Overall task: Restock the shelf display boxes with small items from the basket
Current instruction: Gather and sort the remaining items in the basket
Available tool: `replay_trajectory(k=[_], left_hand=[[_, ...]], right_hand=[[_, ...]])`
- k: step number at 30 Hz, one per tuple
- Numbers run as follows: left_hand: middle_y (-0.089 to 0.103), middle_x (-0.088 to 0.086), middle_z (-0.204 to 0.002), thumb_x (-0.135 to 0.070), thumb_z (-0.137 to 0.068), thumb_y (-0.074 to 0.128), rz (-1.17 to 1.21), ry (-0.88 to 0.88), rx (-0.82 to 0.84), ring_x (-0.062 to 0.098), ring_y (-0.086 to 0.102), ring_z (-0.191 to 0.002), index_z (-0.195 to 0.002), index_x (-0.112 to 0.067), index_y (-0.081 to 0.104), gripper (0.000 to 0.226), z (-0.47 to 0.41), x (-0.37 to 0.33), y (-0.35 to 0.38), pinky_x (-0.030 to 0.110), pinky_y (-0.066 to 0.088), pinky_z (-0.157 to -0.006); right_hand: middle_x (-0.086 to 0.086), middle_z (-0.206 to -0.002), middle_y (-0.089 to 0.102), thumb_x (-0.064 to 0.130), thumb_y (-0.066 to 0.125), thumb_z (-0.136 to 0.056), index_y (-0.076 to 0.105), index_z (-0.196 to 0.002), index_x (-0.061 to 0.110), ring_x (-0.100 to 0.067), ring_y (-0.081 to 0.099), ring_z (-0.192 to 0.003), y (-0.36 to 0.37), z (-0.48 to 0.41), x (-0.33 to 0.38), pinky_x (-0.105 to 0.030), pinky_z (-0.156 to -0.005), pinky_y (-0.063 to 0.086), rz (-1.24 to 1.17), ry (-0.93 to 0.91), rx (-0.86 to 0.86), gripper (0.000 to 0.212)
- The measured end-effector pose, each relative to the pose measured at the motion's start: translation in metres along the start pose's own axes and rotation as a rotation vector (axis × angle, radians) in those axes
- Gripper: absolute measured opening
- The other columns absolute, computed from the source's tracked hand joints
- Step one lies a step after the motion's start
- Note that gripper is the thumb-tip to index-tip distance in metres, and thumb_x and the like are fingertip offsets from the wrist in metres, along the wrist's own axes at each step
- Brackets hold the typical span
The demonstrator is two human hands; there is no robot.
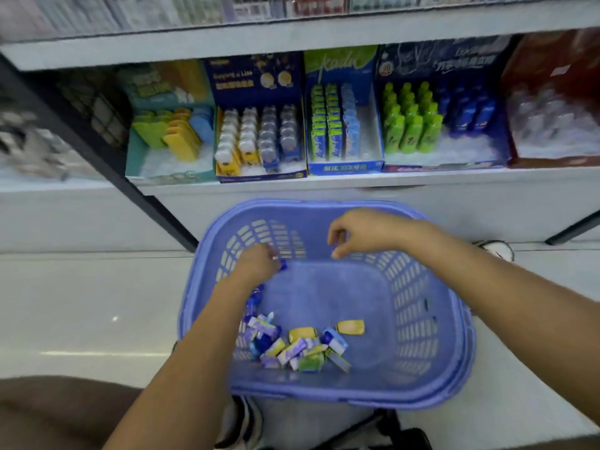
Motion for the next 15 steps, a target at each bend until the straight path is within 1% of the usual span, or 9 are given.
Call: replay_trajectory(k=[2, 3, 4, 5, 8, 11, 13, 15], left_hand=[[0.059, 0.024, -0.121, -0.011, -0.090, 0.052, -0.133, -0.065, 0.095, 0.035, 0.055, -0.115, -0.114, 0.005, 0.060, 0.030, -0.003, 0.036, 0.024, 0.035, 0.042, -0.091], [0.057, 0.027, -0.123, -0.010, -0.092, 0.047, -0.182, -0.073, 0.154, 0.036, 0.053, -0.117, -0.115, 0.008, 0.057, 0.031, -0.003, 0.049, 0.038, 0.035, 0.040, -0.091], [0.055, 0.027, -0.126, -0.009, -0.094, 0.043, -0.215, -0.079, 0.212, 0.036, 0.051, -0.120, -0.118, 0.009, 0.055, 0.033, -0.002, 0.058, 0.051, 0.034, 0.037, -0.092], [0.053, 0.024, -0.130, -0.009, -0.096, 0.040, -0.235, -0.076, 0.235, 0.035, 0.048, -0.124, -0.123, 0.008, 0.053, 0.034, -0.003, 0.062, 0.060, 0.031, 0.034, -0.095], [0.050, 0.018, -0.137, -0.009, -0.098, 0.038, -0.272, -0.063, 0.203, 0.030, 0.044, -0.129, -0.130, 0.001, 0.049, 0.035, -0.016, 0.068, 0.075, 0.030, 0.031, -0.102], [0.049, 0.018, -0.136, -0.010, -0.097, 0.039, -0.276, -0.140, 0.169, 0.030, 0.045, -0.129, -0.130, 0.001, 0.047, 0.035, -0.032, 0.081, 0.084, 0.031, 0.033, -0.104], [0.050, 0.018, -0.134, -0.011, -0.096, 0.044, -0.253, -0.167, 0.174, 0.030, 0.047, -0.127, -0.129, 0.001, 0.046, 0.035, -0.039, 0.088, 0.093, 0.032, 0.036, -0.103], [0.053, 0.016, -0.131, -0.014, -0.095, 0.046, -0.228, -0.189, 0.166, 0.029, 0.051, -0.123, -0.126, -0.001, 0.046, 0.033, -0.044, 0.092, 0.102, 0.033, 0.041, -0.098]], right_hand=[[-0.003, -0.121, 0.063, 0.029, 0.068, -0.083, 0.060, -0.120, 0.015, -0.021, 0.057, -0.111, 0.045, -0.023, -0.003, -0.027, -0.089, 0.041, -0.001, 0.036, 0.055, 0.040], [-0.006, -0.127, 0.059, 0.027, 0.066, -0.084, 0.057, -0.125, 0.014, -0.023, 0.054, -0.116, 0.065, -0.034, -0.006, -0.028, -0.093, 0.039, 0.001, 0.051, 0.066, 0.044], [-0.008, -0.131, 0.056, 0.025, 0.064, -0.086, 0.054, -0.129, 0.013, -0.024, 0.050, -0.121, 0.081, -0.046, -0.009, -0.029, -0.097, 0.037, -0.003, 0.066, 0.070, 0.046], [-0.011, -0.135, 0.052, 0.021, 0.061, -0.088, 0.051, -0.133, 0.014, -0.025, 0.047, -0.124, 0.096, -0.057, -0.011, -0.029, -0.099, 0.035, -0.017, 0.079, 0.070, 0.047], [-0.015, -0.136, 0.049, 0.010, 0.056, -0.088, 0.048, -0.135, 0.015, -0.026, 0.047, -0.125, 0.128, -0.085, -0.008, -0.028, -0.100, 0.034, -0.094, 0.096, 0.050, 0.048], [-0.014, -0.136, 0.049, -0.003, 0.049, -0.085, 0.048, -0.136, 0.016, -0.027, 0.048, -0.125, 0.148, -0.111, 0.005, -0.026, -0.103, 0.032, -0.180, 0.037, 0.001, 0.054], [-0.011, -0.140, 0.045, -0.008, 0.045, -0.081, 0.045, -0.138, 0.017, -0.027, 0.047, -0.127, 0.161, -0.128, 0.012, -0.030, -0.106, 0.035, -0.180, -0.004, -0.006, 0.062], [-0.008, -0.144, 0.040, -0.011, 0.045, -0.079, 0.040, -0.141, 0.019, -0.028, 0.044, -0.129, 0.172, -0.141, 0.018, -0.034, -0.106, 0.036, -0.145, -0.040, -0.005, 0.069]])
Point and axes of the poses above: each hand's wrist, its own z-axis away from the middle knuckle, its own y-axis out of the palm, x = y × z, the point moved 9 cm from there along -z, towards the middle knuckle
